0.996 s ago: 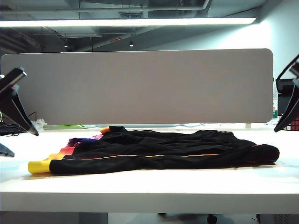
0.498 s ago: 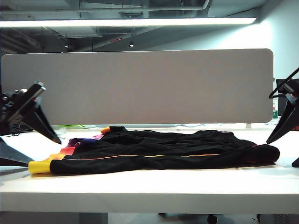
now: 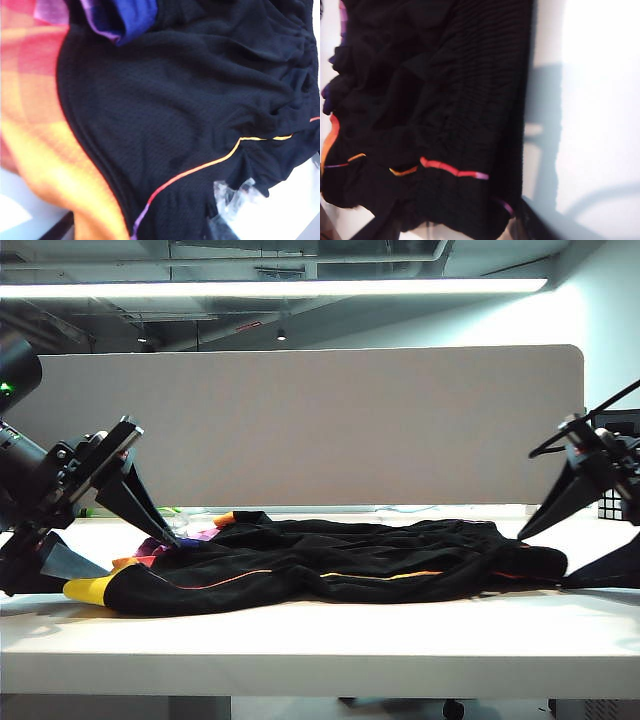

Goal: Fold the basketball shorts on the desk in half horizontally, aligning the two legs, then fold them again vertically to align the hem with the waist, creating a neat rectangle.

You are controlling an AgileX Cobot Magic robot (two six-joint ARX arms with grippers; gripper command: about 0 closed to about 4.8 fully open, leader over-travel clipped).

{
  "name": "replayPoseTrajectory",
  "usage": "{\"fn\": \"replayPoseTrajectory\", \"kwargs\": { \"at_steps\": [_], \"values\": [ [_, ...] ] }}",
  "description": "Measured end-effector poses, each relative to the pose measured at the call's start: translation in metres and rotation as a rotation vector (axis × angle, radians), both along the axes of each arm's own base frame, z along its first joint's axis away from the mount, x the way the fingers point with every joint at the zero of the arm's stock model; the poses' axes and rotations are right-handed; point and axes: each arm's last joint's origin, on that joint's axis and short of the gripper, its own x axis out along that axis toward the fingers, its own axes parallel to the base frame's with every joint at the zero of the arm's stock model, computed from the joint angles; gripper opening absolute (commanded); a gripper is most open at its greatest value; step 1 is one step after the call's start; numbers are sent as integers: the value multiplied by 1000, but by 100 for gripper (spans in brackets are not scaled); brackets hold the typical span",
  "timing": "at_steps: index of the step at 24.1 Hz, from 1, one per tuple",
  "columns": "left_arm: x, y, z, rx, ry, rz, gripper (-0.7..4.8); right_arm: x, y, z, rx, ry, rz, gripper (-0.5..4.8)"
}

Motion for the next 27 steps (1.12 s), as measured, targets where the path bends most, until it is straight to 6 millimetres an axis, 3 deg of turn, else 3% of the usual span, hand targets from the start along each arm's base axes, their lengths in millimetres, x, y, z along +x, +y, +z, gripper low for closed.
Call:
{"fn": "replayPoseTrajectory", "kwargs": {
  "at_steps": [1,2,3,4,7,8,10,11,24,27],
  "values": [
    [0,0,0,-1,1,1,275,2,3,-1,9,-2,1,304],
    [0,0,0,-1,1,2,198,3,5,-2,12,-5,4,302],
    [0,0,-1,11,2,11,165,3,6,-3,11,-4,6,280],
    [0,1,-2,19,6,19,141,3,6,-3,13,-3,6,220],
    [1,1,-3,20,7,22,93,4,6,-4,-9,-5,-4,188],
    [1,1,-4,23,9,25,43,4,6,-4,-8,-4,-6,117],
    [0,1,-6,25,12,26,-6,4,6,-4,-12,-4,-10,11],
    [0,1,-6,25,12,27,-6,4,6,-4,-14,-4,-12,-4],
    [-5,0,-3,-41,8,-31,-6,-5,6,0,17,30,8,-6],
    [-10,0,13,-50,-35,-32,-6,-10,6,12,18,6,11,-5]
  ]
}}
